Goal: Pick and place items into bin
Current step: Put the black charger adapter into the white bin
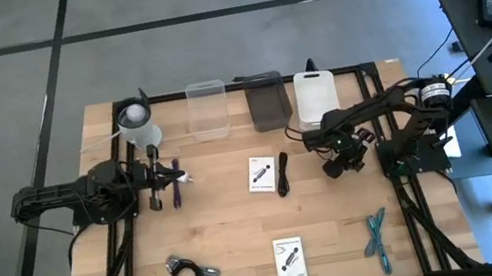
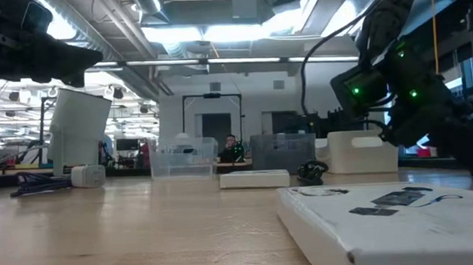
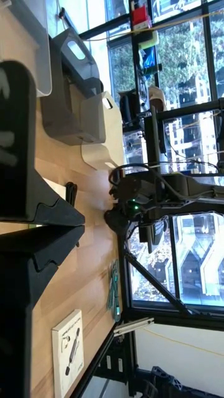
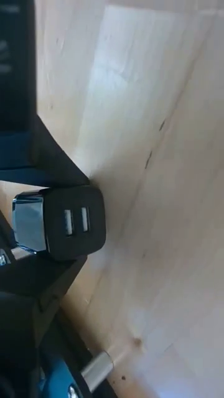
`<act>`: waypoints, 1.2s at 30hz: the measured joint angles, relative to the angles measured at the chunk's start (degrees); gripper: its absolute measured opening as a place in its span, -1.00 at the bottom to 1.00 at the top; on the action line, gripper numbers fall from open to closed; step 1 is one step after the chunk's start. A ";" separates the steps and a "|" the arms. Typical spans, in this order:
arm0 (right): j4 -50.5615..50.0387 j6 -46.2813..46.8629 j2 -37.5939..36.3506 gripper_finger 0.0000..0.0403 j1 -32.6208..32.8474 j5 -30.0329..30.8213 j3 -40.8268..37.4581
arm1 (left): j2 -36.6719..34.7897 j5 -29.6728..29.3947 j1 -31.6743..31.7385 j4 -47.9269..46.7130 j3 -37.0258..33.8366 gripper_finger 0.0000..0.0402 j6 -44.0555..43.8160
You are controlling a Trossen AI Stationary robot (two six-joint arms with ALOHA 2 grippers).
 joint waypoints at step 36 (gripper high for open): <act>-0.80 -29.44 6.10 -0.27 -30.75 8.53 36.73 | 0.00 0.00 0.00 0.02 0.00 -0.98 0.00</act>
